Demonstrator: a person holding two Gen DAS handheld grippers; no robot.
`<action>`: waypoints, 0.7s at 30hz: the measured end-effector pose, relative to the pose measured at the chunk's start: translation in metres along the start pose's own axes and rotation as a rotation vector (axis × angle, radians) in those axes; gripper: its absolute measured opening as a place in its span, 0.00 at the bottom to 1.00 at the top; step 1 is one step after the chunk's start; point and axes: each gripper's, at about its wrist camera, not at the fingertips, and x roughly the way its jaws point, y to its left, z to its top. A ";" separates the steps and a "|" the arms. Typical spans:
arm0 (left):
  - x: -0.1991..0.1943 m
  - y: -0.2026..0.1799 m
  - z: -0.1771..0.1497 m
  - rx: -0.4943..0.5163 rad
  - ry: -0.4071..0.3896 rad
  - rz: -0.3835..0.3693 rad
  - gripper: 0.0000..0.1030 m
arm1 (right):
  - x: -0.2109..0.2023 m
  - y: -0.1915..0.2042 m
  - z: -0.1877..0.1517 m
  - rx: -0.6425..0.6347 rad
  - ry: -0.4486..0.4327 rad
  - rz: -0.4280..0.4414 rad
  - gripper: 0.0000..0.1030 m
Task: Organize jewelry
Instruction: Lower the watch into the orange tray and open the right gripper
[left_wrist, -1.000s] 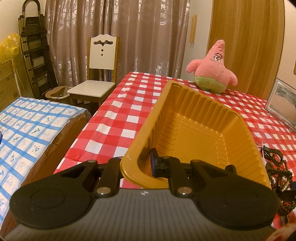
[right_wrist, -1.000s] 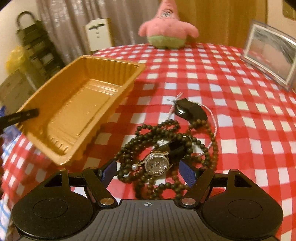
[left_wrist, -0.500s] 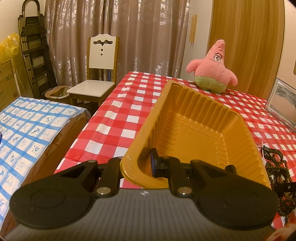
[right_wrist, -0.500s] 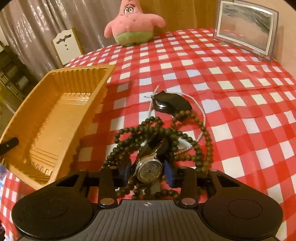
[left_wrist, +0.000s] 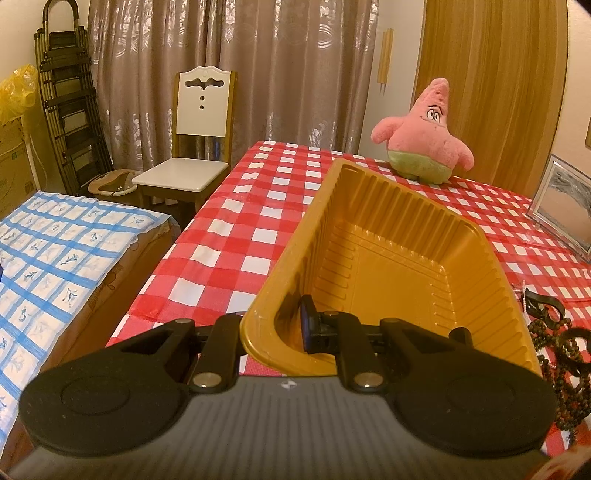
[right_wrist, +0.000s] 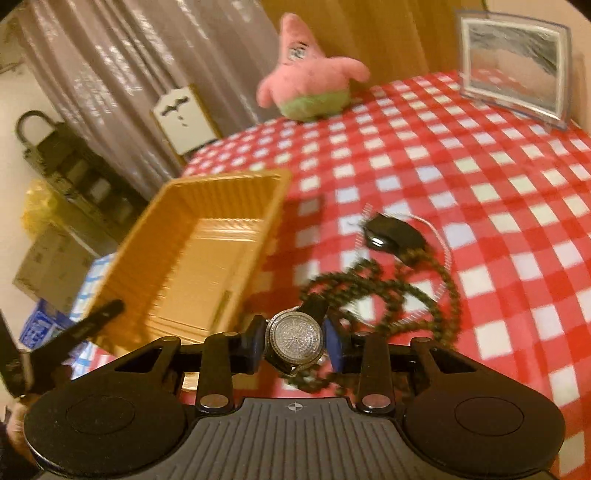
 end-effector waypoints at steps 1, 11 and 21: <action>0.001 0.000 -0.001 0.001 0.000 0.000 0.13 | 0.000 0.003 0.001 0.000 -0.006 0.011 0.34; 0.002 0.000 -0.001 0.000 0.003 -0.002 0.13 | 0.028 0.053 0.018 -0.087 -0.045 0.223 0.34; 0.003 0.001 -0.001 0.002 0.003 -0.002 0.13 | 0.105 0.080 0.003 -0.201 0.075 0.250 0.34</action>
